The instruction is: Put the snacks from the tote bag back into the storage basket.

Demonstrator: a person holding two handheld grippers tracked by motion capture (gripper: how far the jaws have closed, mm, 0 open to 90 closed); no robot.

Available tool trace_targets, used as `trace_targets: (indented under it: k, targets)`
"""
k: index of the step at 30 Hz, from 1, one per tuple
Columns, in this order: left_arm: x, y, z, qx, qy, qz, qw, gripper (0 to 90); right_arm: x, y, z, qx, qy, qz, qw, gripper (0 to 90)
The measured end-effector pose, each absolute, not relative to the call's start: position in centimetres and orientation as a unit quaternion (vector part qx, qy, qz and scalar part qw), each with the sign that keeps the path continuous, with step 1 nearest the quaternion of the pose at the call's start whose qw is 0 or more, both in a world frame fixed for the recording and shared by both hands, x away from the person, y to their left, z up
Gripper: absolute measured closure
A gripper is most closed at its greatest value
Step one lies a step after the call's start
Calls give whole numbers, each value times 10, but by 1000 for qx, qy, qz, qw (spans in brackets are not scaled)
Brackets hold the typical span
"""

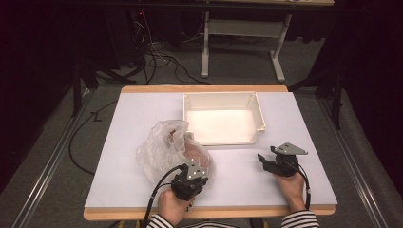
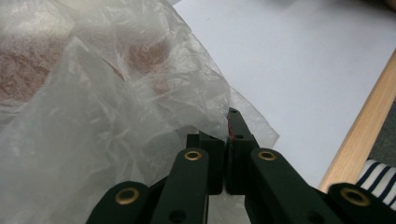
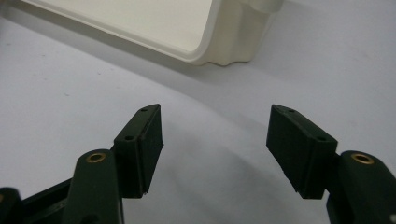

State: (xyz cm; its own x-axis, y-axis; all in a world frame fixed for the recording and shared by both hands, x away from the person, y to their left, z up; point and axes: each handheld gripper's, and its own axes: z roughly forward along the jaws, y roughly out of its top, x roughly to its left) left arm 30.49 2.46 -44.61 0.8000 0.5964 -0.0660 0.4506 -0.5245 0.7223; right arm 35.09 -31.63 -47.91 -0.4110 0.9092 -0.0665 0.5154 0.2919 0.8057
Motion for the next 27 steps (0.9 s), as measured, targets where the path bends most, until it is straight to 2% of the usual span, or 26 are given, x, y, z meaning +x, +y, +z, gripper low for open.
trace_targets:
  k: [6,12,15,18,19,22,23,24,25,27]
  targets:
    - [306,6,-448,868,296,85,390,884,348,-313,-479,461,761,361,281,390]
    - [308,-9,-450,869,291,87,391,868,346,-310,-478,448,775,367,255,391]
    - [310,-14,-452,871,286,87,390,830,341,-304,-476,446,773,389,230,399]
    - [310,-15,-452,874,280,91,387,735,335,-293,-471,435,773,411,211,405]
    - [309,-14,-451,872,282,94,389,735,334,-290,-470,432,773,416,207,405]
    - [304,-8,-445,867,280,99,400,613,330,-278,-464,413,782,424,195,398]
    - [301,-6,-441,867,277,103,401,548,328,-272,-462,403,786,428,193,393]
    - [298,-4,-438,867,272,106,403,548,328,-272,-462,403,786,428,193,393]
    - [291,1,-430,866,265,120,407,490,326,-267,-459,397,787,432,190,385]
    - [288,6,-425,864,264,129,409,475,325,-265,-457,394,787,434,191,383]
